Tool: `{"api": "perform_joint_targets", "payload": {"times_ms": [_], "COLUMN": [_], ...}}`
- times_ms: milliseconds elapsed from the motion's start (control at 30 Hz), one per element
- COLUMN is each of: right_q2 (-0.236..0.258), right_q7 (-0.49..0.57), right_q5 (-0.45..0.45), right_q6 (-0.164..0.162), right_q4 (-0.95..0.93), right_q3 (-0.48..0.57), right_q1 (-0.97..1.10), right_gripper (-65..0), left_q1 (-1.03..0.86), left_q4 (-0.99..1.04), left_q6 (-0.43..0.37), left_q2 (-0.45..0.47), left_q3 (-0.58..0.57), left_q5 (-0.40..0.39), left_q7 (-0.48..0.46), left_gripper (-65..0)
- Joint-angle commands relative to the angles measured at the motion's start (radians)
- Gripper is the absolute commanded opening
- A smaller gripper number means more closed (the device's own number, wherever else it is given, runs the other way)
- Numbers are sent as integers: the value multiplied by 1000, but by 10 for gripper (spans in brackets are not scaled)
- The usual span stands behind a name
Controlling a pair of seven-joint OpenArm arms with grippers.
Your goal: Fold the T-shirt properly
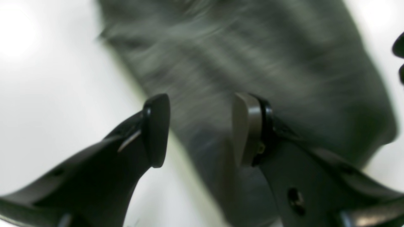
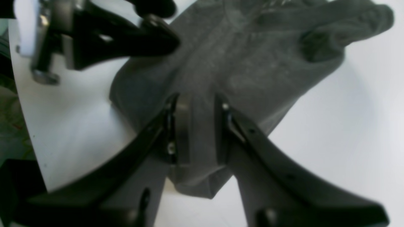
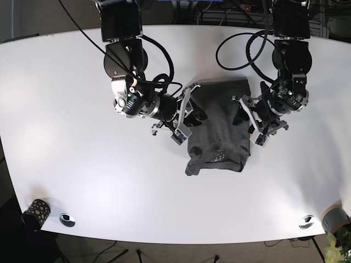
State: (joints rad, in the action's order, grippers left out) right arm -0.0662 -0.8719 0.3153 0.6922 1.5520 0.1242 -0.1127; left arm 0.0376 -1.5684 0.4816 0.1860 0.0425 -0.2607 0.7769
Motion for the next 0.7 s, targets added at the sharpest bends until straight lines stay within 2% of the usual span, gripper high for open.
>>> {"api": "perform_joint_targets", "payload": {"times_ms": [0, 100, 233, 500, 567, 667], "right_q2": [-14, -17, -8, 113, 134, 190], "right_q7": [23, 35, 127, 224, 219, 202], "right_q5": [18, 17, 14, 31, 61, 184], "right_q6": [6, 6, 6, 6, 6, 6], "right_q4": [-45, -140, -253, -345, -344, -310], "right_q3": [-1, -1, -1, -7, -7, -7], "right_q1": [-57, -101, -121, -114, -114, -111], "right_gripper": [-547, -547, -547, -549, -549, -549], "left_q1": [14, 5, 3, -2, -2, -2], "left_q4": [-2, 12, 61, 124, 121, 90], "left_q6": [1, 1, 1, 2, 2, 2], "left_q2": [-18, -29, -29, -16, -4, 13], "left_q3": [15, 26, 21, 20, 12, -13], "left_q5": [-18, -16, -12, -12, -13, -13], "left_q7": [-21, -21, -21, -20, -18, -18], "left_gripper": [-358, -358, -358, -358, -357, -357]}}
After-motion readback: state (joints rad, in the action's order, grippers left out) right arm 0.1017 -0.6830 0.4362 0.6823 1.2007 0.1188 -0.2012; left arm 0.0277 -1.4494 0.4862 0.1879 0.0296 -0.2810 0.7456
